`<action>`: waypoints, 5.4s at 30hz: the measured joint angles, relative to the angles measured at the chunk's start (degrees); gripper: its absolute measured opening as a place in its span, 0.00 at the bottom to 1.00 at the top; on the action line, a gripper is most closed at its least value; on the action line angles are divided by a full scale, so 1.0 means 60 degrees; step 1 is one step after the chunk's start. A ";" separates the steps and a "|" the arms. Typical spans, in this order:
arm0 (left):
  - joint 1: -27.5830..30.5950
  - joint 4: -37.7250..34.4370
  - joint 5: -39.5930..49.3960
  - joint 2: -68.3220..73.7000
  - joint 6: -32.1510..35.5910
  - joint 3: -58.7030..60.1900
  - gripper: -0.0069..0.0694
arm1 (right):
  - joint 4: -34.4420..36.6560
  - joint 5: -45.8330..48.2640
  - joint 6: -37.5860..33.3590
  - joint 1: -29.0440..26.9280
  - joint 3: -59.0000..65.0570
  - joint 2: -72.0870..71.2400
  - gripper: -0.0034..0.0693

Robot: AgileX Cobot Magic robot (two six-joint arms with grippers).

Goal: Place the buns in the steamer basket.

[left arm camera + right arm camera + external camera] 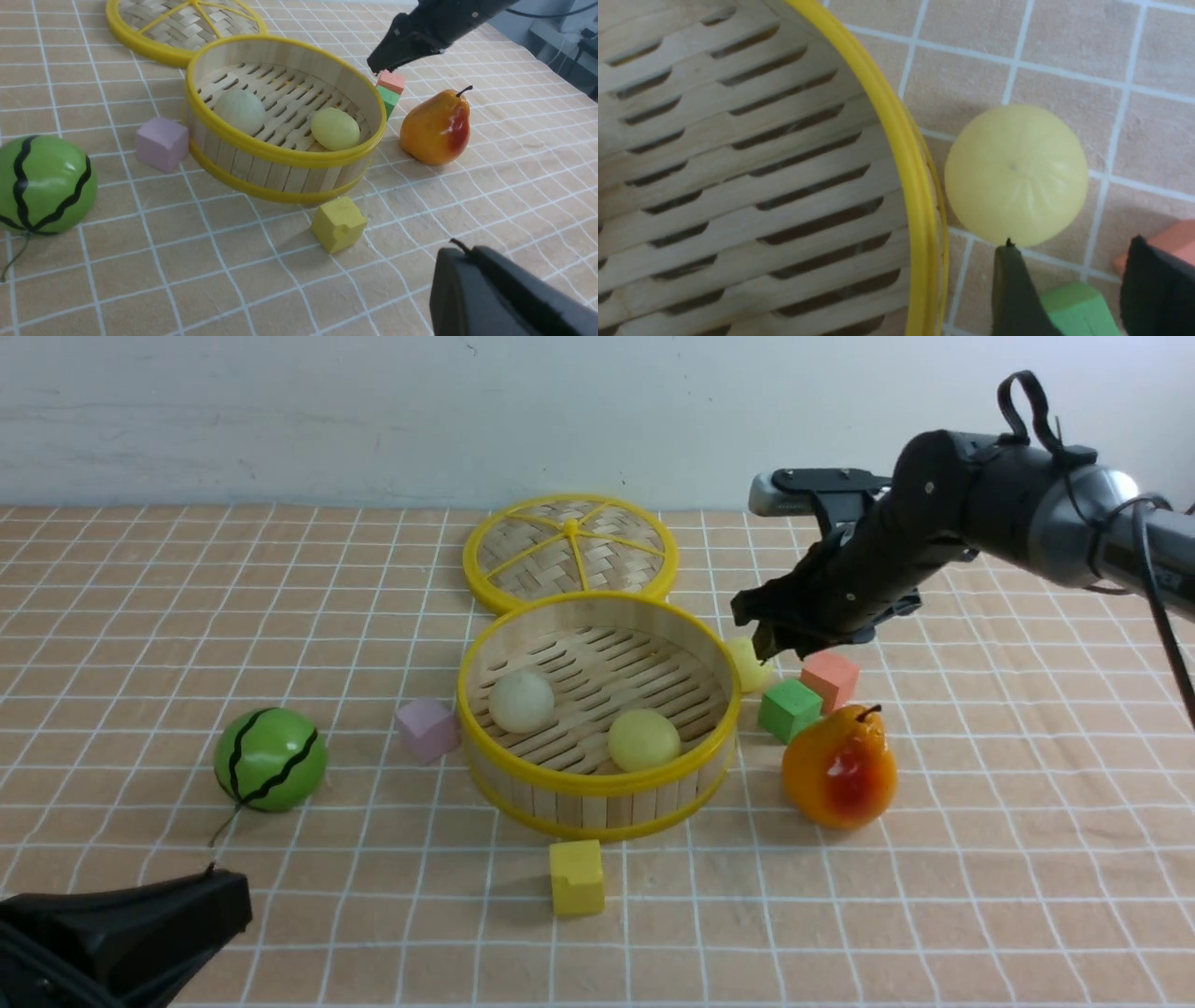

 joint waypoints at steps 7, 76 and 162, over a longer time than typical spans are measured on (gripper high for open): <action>0.0000 0.0000 0.0441 0.0000 0.0000 0.0000 0.10 | 0.0156 0.0000 -0.0031 0.0000 -0.1189 0.0886 0.49; 0.0000 0.0019 0.0945 0.0000 0.0007 0.0000 0.17 | -0.0957 0.4391 0.0567 0.1883 -0.1169 -0.2664 0.40; 0.0224 0.1310 -0.0889 -0.0363 -0.0733 0.0672 0.19 | -0.2672 -0.3336 0.1736 -0.2107 1.8330 -2.1431 0.06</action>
